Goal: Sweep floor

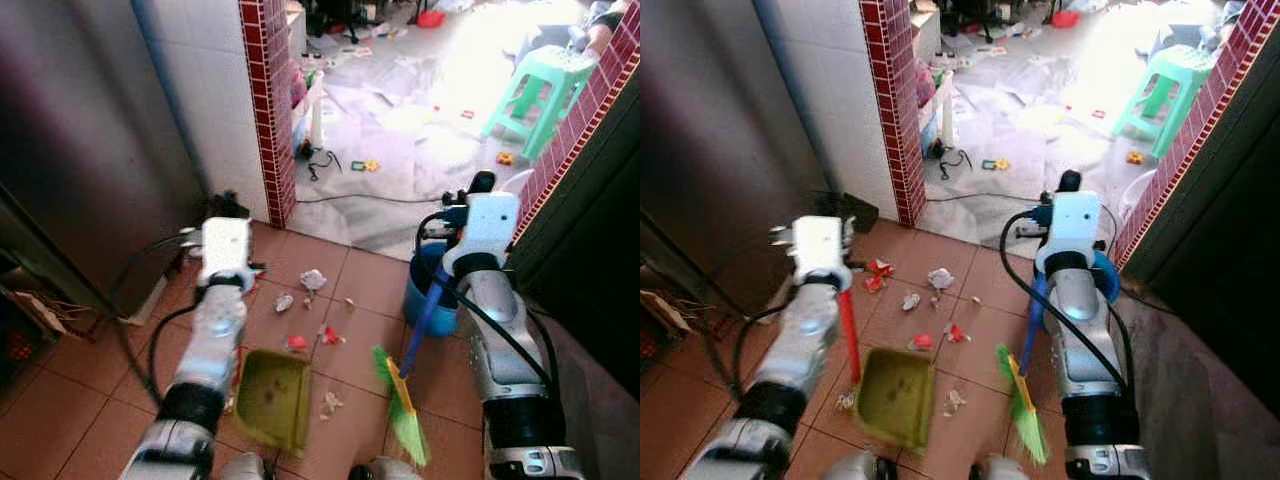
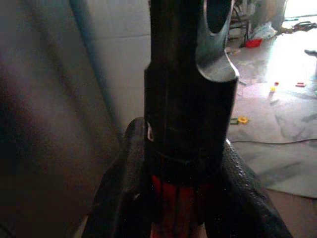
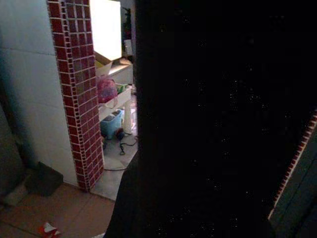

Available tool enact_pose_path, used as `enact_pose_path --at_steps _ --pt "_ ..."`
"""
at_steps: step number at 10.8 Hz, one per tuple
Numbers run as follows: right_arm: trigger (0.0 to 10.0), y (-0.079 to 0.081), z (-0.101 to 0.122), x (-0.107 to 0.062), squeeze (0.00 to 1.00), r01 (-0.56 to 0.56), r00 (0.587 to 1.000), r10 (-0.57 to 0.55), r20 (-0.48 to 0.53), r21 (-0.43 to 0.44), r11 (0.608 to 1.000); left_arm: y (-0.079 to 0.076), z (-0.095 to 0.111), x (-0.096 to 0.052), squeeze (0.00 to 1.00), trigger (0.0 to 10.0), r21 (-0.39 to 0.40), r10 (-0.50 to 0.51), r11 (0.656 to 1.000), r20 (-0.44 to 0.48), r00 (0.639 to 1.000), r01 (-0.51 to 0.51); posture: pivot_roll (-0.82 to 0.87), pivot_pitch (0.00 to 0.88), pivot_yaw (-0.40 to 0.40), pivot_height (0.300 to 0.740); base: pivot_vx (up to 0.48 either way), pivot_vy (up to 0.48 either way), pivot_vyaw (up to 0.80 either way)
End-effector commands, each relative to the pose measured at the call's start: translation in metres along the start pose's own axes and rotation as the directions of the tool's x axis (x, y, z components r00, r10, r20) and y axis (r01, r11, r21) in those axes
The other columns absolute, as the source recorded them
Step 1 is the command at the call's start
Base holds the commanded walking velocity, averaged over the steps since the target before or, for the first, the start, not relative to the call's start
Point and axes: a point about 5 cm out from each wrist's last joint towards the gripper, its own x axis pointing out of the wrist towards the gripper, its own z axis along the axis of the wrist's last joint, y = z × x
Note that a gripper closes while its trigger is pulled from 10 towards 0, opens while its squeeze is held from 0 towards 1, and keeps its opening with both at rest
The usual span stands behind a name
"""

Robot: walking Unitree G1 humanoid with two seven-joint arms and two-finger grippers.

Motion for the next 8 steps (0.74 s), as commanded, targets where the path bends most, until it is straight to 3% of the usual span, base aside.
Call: enact_pose_path --at_steps 1,6,8 --pt "10.0 -0.005 0.006 -0.001 0.0 0.026 1.0 -0.027 0.013 0.019 0.999 -0.001 0.009 0.005 0.0 10.0 -0.006 0.009 1.0 0.054 0.998 -0.009 -0.14 0.076 0.019 0.74 0.0 0.0 0.0" --pt "10.0 -0.004 0.007 0.008 0.0 0.116 0.993 -0.108 -0.055 0.165 0.979 -0.025 -0.013 0.0 0.0 10.0 -0.078 -0.044 0.996 -0.061 0.997 0.039 -0.14 0.077 0.023 0.74 0.0 0.0 0.0" --pt "10.0 0.0 0.007 0.011 0.0 0.171 0.983 -0.137 -0.125 0.327 0.93 -0.026 -0.017 0.001 0.0 10.0 -0.082 -0.048 0.996 -0.085 0.995 0.041 -0.14 0.071 0.026 0.74 0.0 0.0 0.0"
